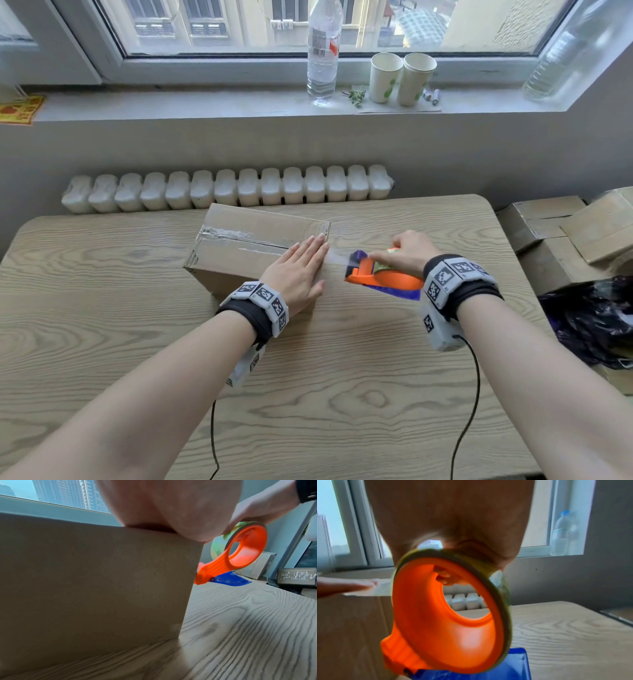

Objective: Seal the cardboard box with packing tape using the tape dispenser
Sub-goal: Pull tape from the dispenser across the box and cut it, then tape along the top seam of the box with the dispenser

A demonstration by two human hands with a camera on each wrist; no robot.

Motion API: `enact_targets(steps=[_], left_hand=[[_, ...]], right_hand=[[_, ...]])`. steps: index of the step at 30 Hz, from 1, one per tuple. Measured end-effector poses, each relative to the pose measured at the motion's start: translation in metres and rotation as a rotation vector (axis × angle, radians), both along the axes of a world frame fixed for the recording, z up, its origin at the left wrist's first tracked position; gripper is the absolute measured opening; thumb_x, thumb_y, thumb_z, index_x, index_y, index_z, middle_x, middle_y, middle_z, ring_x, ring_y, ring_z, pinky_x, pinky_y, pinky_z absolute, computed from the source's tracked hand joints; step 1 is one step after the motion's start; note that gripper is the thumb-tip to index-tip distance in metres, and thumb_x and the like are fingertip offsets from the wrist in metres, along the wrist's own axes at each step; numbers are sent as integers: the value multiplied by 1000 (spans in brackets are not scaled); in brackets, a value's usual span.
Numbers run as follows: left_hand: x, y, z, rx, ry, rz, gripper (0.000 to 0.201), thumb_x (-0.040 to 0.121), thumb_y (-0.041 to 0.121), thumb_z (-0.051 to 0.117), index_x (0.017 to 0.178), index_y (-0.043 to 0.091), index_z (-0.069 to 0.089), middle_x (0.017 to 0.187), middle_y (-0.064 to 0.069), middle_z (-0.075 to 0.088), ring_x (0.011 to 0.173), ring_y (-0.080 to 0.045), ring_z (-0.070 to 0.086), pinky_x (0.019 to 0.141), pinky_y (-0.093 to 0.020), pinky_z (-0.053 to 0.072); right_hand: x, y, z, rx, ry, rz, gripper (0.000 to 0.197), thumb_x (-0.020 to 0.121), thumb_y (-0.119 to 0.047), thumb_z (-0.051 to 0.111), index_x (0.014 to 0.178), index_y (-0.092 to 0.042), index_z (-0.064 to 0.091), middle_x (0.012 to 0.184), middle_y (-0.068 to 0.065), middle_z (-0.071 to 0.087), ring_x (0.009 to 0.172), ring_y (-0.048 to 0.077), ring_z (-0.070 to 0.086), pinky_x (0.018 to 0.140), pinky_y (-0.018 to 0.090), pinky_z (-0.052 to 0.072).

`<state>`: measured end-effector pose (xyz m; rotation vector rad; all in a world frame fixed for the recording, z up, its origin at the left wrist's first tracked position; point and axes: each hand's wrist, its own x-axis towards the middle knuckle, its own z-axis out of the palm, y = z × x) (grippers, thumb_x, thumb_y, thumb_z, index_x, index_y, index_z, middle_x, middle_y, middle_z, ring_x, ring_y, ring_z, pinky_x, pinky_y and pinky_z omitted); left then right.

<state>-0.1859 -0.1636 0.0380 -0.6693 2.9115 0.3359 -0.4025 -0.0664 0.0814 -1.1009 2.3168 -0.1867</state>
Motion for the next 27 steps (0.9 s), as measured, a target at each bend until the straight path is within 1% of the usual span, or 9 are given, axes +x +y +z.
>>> enact_targets(steps=[3,6,8,10,13,15,17,23,27], left_hand=[[3,-4,-1,8,11,2,86,71,53,-1,148,17,-4,160,-1,-5,147,-11,-6,114,-25,-10],[5,-8,0,2,8,-5,85,71,51,0,149,17,-2,160,-2,-4,147,-11,-5,115,-25,-9],[4,-9,0,12,7,-2,84,71,49,1,149,17,-1,160,-2,-4,147,-11,-5,117,-27,-8],[3,-9,1,13,1,-9,83,71,49,2,149,19,-2,160,-2,-4,147,-12,-5,118,-29,-6],[3,-10,3,9,-18,-26,83,71,50,3,149,22,-2,160,-3,-4,148,-15,-4,119,-31,-4],[3,-10,4,16,-17,-17,85,69,49,3,149,22,0,160,-2,-2,148,-16,-2,119,-32,-3],[3,-9,6,17,-24,-21,86,68,49,4,149,20,1,160,0,-1,148,-16,-2,120,-34,-2],[7,-9,11,46,-24,-10,75,79,36,26,149,20,3,160,5,2,148,-16,-1,120,-36,-1],[10,-6,13,69,4,8,71,88,27,39,149,21,4,160,6,3,148,-15,-1,121,-36,-1]], right_hand=[[-10,10,3,-72,-70,-35,39,81,-45,62,56,-17,52,70,6,58,72,25,55,62,30,36],[-23,30,6,-76,-58,-101,40,80,-47,63,55,-18,52,71,6,58,74,24,55,65,29,37],[-27,41,5,-110,-119,-150,42,77,-50,66,54,-17,52,66,3,57,66,21,54,63,29,38],[-27,45,5,-196,-219,-221,45,71,-54,69,56,-14,56,59,2,57,58,19,54,60,30,40],[-24,46,7,-274,-277,-270,44,63,-56,75,54,-16,58,58,2,61,55,19,57,59,31,43],[-19,46,9,-292,-292,-268,44,63,-54,77,53,-16,59,59,2,63,55,18,58,58,30,44],[-15,46,11,-319,-316,-262,40,67,-48,77,52,-17,57,56,0,60,53,17,56,55,28,42],[-1,43,17,-360,-462,-234,30,80,-25,71,57,-11,58,59,3,58,53,16,53,51,24,41],[5,41,18,-401,-494,-236,30,82,-22,68,56,-12,56,63,5,59,56,17,55,51,24,43]])
